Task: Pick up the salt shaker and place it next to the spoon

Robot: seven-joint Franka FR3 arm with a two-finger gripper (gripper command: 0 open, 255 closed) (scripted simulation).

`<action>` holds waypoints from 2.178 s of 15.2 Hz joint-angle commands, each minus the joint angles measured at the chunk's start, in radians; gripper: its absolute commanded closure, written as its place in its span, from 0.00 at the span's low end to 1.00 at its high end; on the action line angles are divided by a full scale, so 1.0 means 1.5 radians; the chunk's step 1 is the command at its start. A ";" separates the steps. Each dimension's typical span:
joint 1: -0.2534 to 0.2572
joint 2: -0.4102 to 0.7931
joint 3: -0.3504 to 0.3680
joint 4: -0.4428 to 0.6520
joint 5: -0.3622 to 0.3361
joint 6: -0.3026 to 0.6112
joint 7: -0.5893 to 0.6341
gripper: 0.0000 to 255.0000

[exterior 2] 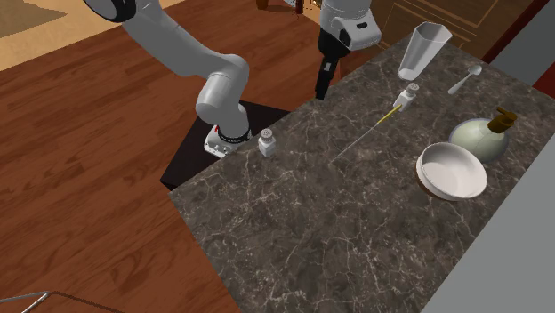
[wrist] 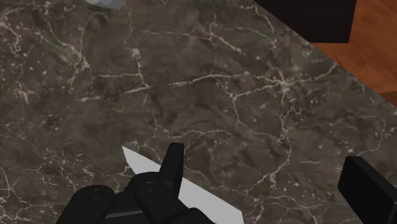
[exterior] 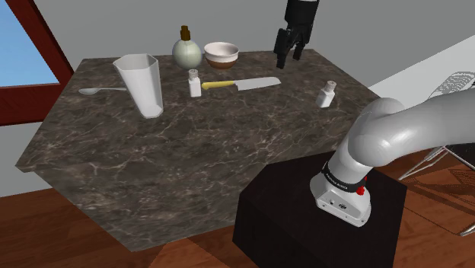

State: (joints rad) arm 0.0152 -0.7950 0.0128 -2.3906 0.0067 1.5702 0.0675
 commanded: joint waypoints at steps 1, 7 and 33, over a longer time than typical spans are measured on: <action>0.000 0.000 0.000 0.000 0.000 0.000 0.000 0.00; -0.029 -0.145 -0.053 -0.108 -0.072 -0.008 -0.068 0.00; -0.106 -0.353 -0.183 -0.287 -0.231 0.018 -0.184 1.00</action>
State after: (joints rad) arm -0.1440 -1.3244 -0.2611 -2.8212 -0.3396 1.5968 -0.2091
